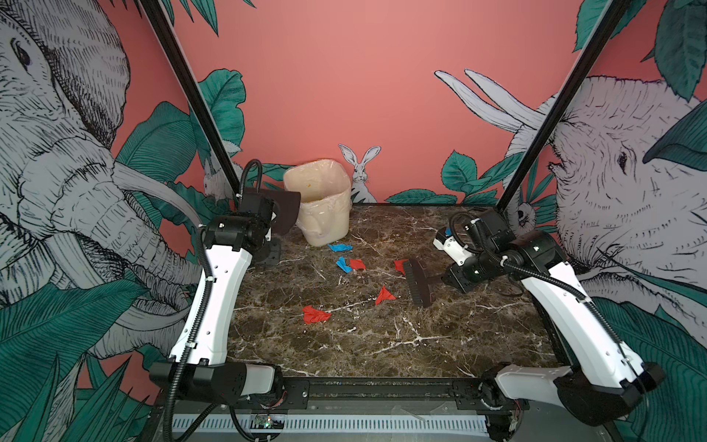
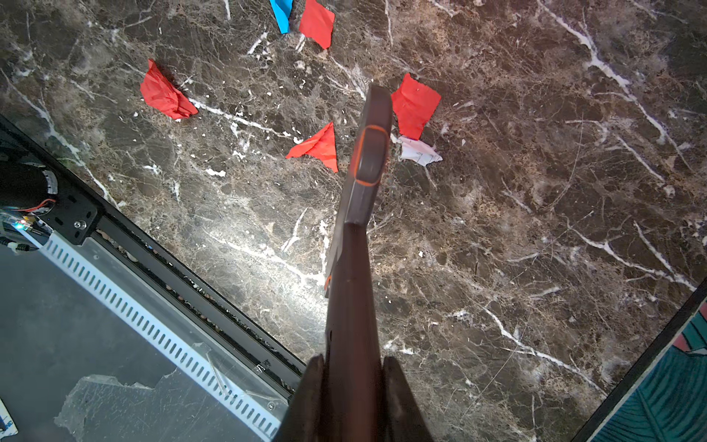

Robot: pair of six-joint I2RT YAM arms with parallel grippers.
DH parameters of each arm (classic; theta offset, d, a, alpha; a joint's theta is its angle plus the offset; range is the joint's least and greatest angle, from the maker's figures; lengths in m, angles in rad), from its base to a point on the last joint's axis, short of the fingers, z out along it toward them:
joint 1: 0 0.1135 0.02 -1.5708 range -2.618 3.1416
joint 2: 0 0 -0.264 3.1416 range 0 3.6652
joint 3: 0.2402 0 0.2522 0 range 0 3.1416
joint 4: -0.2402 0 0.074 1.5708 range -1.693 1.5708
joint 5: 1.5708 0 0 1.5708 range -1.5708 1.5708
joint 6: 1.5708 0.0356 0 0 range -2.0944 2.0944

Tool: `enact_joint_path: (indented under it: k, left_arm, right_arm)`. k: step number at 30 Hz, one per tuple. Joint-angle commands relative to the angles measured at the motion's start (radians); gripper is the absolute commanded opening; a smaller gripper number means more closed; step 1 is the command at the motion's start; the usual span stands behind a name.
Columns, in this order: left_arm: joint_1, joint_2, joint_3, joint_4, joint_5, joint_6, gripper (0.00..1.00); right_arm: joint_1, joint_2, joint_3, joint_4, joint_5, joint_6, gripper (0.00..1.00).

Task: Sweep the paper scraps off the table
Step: 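Lift the dustpan and carry it toward the beige bin with the left gripper, then tip the dustpan over the beige bin with the left gripper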

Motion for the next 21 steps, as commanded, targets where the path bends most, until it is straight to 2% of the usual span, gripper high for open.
enact_joint_path:
  k: [1, 6, 14, 21]
  left_arm:
    - [0.036, 0.03, 0.09, 0.023, 0.006, 0.058, 0.0]
    - [0.045, 0.137, 0.199, 0.019, -0.04, 0.109, 0.0]
    - [0.046, 0.345, 0.487, -0.097, -0.164, 0.209, 0.0]
    - [0.033, 0.421, 0.577, -0.098, -0.222, 0.257, 0.0]
  right_arm:
    - [-0.007, -0.02, -0.015, 0.002, -0.031, -0.02, 0.0]
    - [-0.013, -0.011, -0.007, -0.001, -0.042, -0.032, 0.0]
    - [-0.021, -0.012, -0.007, -0.018, -0.057, -0.045, 0.0]
    - [-0.021, -0.01, -0.012, -0.024, -0.091, -0.04, 0.0]
